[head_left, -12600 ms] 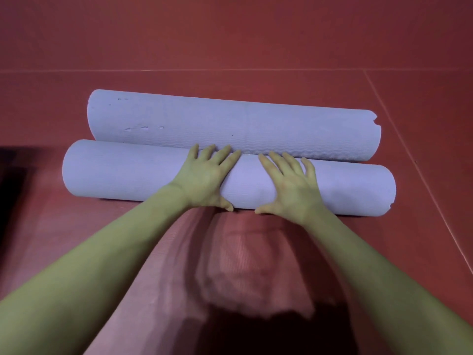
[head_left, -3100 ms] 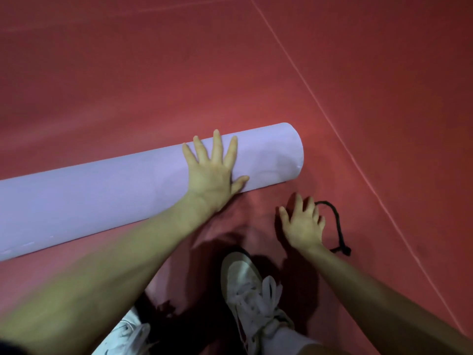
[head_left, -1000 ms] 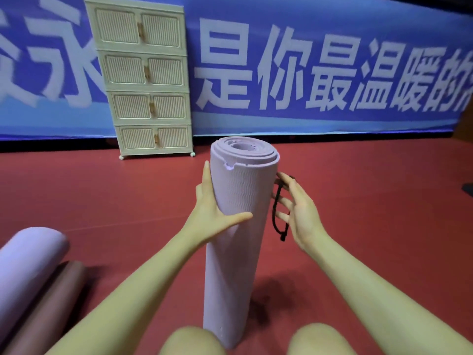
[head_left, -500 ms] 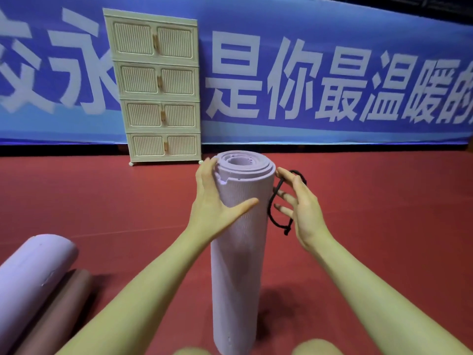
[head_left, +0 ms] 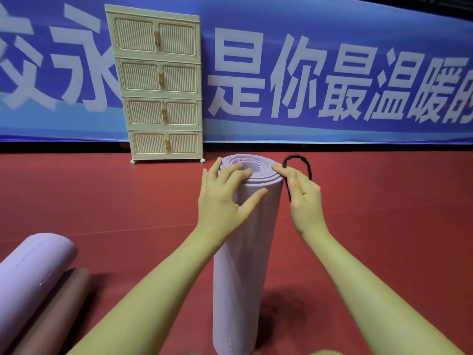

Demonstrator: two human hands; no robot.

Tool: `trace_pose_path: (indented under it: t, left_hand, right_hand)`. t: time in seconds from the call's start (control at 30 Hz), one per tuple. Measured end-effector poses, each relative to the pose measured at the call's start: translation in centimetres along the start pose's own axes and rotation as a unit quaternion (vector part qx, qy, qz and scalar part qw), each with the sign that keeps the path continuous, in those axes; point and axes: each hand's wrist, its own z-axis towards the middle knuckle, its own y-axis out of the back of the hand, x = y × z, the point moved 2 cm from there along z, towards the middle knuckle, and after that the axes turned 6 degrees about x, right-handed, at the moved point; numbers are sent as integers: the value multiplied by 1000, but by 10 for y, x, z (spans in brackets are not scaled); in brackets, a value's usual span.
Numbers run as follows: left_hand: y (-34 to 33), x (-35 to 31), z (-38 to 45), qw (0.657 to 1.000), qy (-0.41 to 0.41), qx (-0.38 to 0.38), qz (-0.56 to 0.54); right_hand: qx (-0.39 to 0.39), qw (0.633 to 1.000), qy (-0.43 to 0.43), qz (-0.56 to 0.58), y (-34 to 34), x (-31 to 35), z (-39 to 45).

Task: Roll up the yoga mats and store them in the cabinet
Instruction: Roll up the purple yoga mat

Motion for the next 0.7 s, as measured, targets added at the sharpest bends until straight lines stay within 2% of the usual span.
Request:
trace_pose_path:
  t: [0.07,0.17,0.27,0.37,0.5,0.7]
  left_hand:
    - [1,-2,4,1000,-5,-1,13]
    - [2,-4,4,999,-17,16,24]
    - [1,-9,3,998,-17,30,54]
    - [-2,-13,6,992,25,47,115]
    - [-4,-17,10,989,59,63,121]
    - [-7,-22,20,980,110,122,109]
  right_hand:
    - [-1,1000,3,1,-2,0,0]
    - [7,997,-24,76,2,2,-3]
    - [-50,992,-46,103,17,7,-5]
    - [-90,992,-56,73,32,3,-6]
    - [-59,996,-71,-11,48,-5,-14]
    - [14,998,-57,-1,62,-2,-28]
